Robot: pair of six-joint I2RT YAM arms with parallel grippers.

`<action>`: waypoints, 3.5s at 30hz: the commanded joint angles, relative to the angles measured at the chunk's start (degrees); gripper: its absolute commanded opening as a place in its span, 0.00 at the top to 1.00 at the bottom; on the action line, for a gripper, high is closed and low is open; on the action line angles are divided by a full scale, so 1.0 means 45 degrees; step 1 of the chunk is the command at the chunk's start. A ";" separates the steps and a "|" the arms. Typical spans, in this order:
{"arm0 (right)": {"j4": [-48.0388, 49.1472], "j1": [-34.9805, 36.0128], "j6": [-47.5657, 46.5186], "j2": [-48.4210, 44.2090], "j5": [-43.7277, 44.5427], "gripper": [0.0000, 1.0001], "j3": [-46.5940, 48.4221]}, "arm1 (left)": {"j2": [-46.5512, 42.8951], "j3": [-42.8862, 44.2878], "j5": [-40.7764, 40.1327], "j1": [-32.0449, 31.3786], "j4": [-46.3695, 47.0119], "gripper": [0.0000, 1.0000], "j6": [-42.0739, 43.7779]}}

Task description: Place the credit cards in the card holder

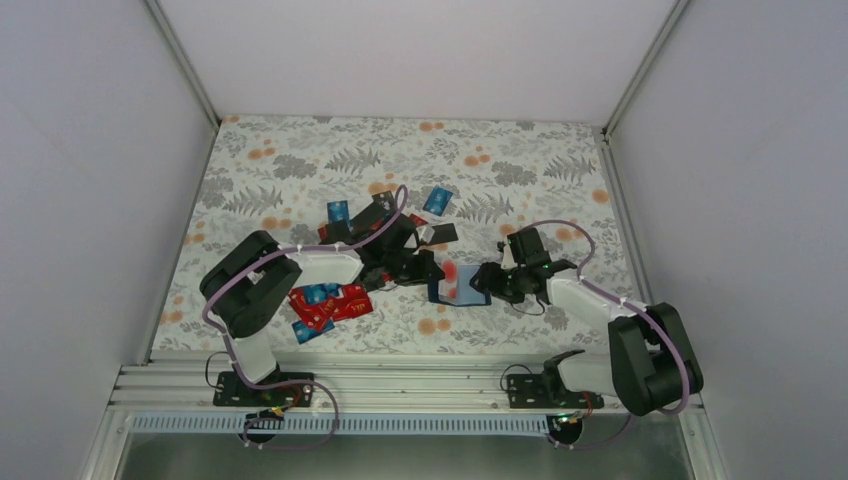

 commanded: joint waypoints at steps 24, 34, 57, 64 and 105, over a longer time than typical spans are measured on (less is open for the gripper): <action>0.0959 -0.0082 -0.0181 0.0878 -0.0214 0.41 -0.0887 | 0.0765 0.0359 0.1017 -0.0064 -0.0804 0.98 -0.1197; 0.1023 -0.0082 -0.0358 0.1069 -0.0388 0.41 -0.0904 | 0.0953 0.0422 0.0882 -0.0057 -0.0527 0.98 -0.1041; 0.1205 -0.0062 -0.0374 0.1226 -0.1119 0.41 -0.1165 | 0.2020 0.1240 0.0106 0.0119 -0.0172 0.98 -0.1114; 0.1189 -0.0008 -0.0258 0.1030 -0.1187 0.41 -0.1328 | 0.2244 0.1586 -0.0060 0.0114 -0.0497 0.98 -0.1163; 0.1558 0.0116 -0.0760 0.1281 -0.1658 0.18 -0.0388 | 0.4167 0.3236 0.0549 -0.0168 -0.0614 0.96 -0.0472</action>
